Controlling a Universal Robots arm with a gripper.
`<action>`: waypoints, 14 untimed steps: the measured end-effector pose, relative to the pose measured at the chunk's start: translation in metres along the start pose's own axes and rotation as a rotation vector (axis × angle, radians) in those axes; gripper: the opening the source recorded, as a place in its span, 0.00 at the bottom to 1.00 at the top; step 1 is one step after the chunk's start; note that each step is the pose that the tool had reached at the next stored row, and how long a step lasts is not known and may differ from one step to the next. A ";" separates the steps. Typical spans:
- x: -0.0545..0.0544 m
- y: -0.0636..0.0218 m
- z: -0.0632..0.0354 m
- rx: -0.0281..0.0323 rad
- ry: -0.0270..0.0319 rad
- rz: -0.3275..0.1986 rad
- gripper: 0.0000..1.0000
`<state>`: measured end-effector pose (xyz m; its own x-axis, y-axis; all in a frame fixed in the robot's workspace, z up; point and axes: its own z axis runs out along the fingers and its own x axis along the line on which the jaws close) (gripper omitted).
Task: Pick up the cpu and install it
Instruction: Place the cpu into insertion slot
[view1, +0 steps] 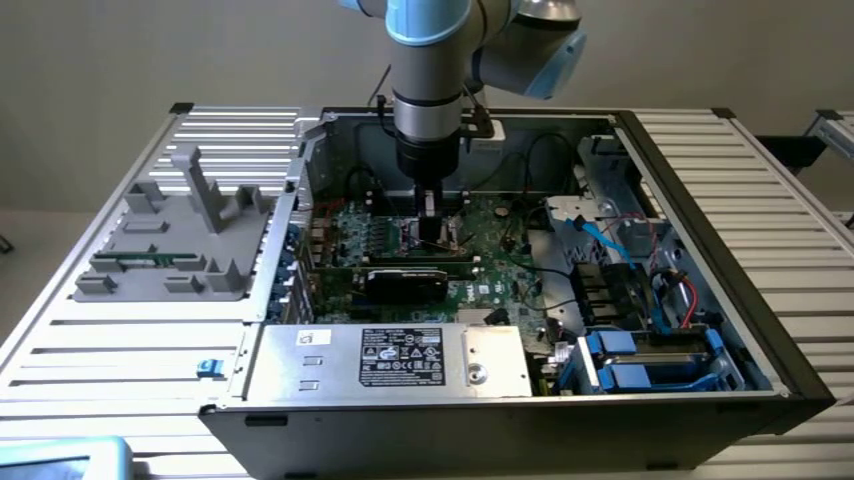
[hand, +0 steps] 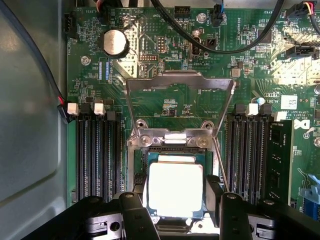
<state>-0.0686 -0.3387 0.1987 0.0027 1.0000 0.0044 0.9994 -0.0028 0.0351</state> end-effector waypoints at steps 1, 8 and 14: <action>0.000 -0.0002 0.0001 -0.0005 0.0003 0.000 0.55; 0.000 -0.0015 0.0004 -0.0073 0.0023 0.000 0.55; 0.000 -0.0016 0.0016 -0.0087 0.0023 0.000 0.55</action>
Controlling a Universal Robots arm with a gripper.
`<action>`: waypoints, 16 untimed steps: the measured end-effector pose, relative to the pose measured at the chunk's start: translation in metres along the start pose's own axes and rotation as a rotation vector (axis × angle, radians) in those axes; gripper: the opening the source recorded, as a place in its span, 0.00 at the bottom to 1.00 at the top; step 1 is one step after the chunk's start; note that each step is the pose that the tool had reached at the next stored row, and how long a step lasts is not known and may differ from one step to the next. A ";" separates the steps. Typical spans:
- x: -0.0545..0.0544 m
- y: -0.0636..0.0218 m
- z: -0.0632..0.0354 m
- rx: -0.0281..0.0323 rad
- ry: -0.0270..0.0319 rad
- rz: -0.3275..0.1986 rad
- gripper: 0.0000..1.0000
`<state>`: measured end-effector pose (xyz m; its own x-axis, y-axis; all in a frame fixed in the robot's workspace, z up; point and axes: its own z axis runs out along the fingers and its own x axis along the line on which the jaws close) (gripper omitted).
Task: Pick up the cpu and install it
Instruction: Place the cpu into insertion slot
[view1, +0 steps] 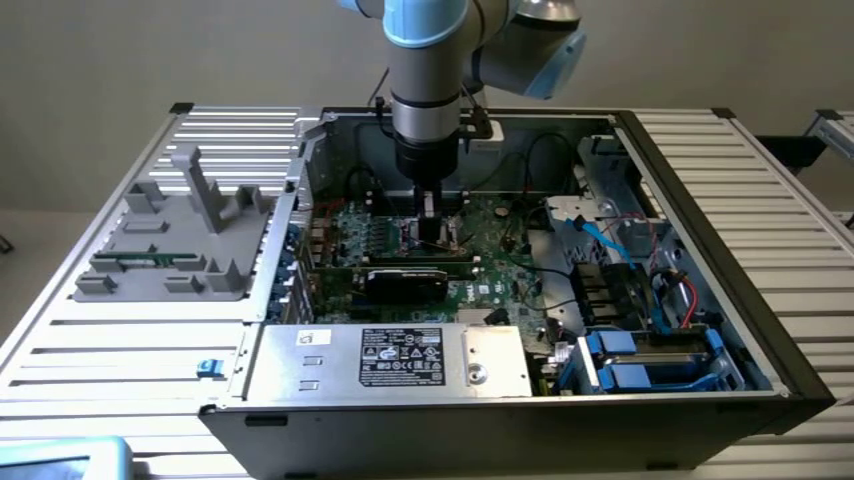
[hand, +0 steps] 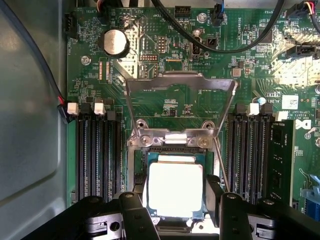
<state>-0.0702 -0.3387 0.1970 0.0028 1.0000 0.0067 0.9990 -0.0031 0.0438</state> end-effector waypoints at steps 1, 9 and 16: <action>0.000 0.0000 0.0001 0.0000 -0.0001 0.000 0.55; 0.001 0.0000 0.0002 -0.0002 0.0000 0.000 0.55; 0.001 0.0003 0.0007 -0.0002 0.0024 0.000 0.55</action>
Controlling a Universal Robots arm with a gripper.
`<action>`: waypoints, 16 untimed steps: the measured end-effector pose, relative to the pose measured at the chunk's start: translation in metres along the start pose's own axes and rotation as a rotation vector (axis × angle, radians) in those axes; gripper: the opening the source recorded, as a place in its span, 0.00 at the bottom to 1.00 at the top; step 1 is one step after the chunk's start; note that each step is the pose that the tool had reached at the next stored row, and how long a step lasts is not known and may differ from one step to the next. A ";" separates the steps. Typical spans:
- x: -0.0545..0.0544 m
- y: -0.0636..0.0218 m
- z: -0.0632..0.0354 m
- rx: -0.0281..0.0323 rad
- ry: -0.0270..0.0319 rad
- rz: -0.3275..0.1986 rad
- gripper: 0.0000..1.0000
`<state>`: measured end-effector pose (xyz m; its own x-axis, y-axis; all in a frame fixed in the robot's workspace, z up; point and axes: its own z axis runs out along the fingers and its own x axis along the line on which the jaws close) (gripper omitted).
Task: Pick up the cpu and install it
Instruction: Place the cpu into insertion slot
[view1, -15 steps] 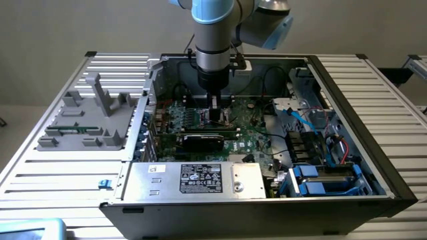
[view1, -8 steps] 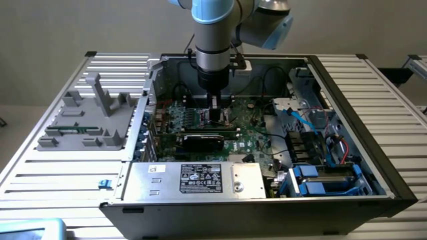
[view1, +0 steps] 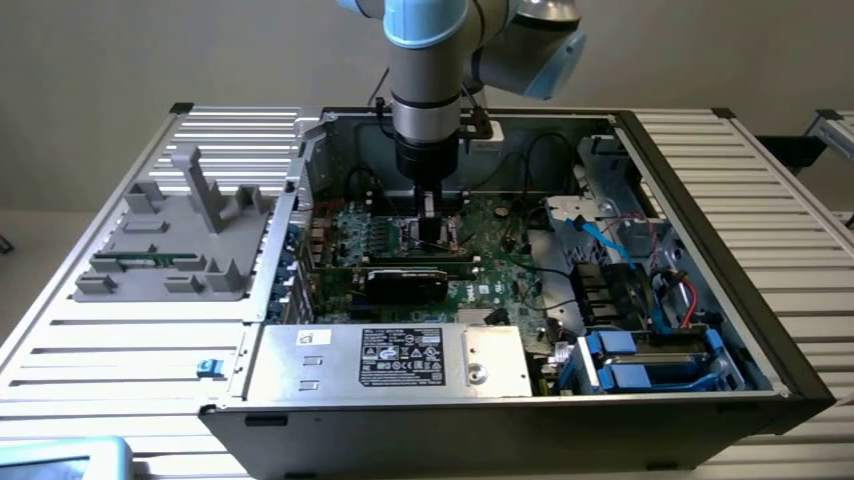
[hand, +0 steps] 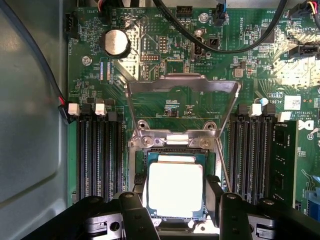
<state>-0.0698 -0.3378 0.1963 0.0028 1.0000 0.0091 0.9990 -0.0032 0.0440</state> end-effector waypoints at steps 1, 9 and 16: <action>0.000 0.0000 0.0000 -0.0001 0.0006 0.000 0.55; 0.000 0.0000 0.0001 0.0001 0.0012 0.000 0.55; 0.000 0.0000 0.0002 0.0000 0.0013 0.000 0.55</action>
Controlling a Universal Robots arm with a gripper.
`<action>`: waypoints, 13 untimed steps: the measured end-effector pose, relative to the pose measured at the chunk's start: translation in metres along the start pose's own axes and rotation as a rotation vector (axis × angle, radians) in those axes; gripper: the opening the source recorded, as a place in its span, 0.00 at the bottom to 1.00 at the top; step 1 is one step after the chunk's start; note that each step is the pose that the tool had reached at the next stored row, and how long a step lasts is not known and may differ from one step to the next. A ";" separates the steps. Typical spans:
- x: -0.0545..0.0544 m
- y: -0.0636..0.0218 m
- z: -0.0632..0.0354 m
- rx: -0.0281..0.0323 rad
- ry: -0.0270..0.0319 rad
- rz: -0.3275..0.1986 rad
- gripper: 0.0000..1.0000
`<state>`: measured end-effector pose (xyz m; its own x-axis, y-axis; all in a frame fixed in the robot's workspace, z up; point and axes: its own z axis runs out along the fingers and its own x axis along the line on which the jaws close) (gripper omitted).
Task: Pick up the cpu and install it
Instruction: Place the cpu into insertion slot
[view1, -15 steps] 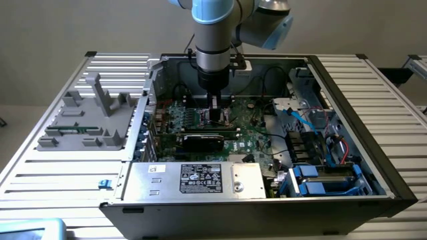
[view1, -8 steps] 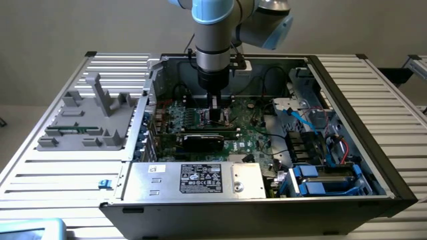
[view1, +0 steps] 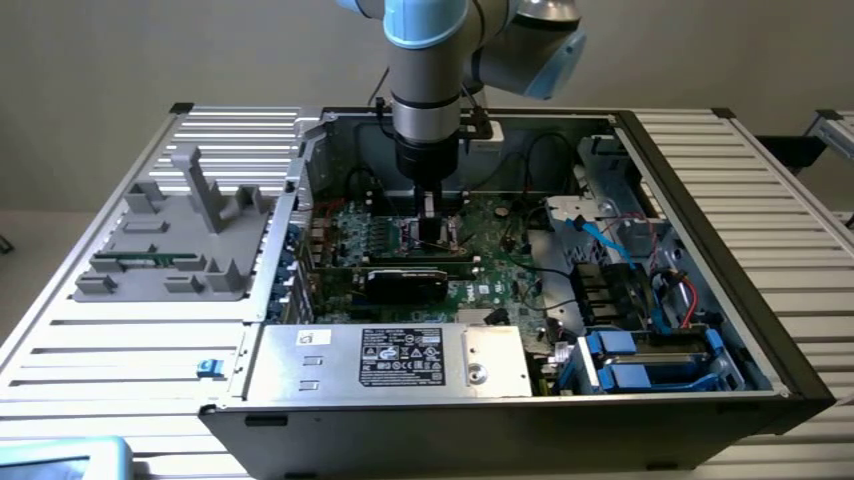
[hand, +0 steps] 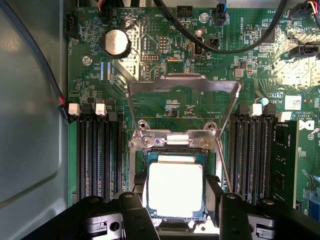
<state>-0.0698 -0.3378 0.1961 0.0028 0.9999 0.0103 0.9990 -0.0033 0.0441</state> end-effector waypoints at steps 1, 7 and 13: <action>0.000 0.0000 0.0000 0.0000 0.0000 0.000 0.55; 0.000 0.0000 0.0000 0.0000 0.0001 0.000 0.56; 0.000 0.0000 0.0000 0.0000 0.0001 0.000 0.63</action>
<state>-0.0698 -0.3378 0.1961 0.0028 0.9999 0.0104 0.9990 -0.0033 0.0441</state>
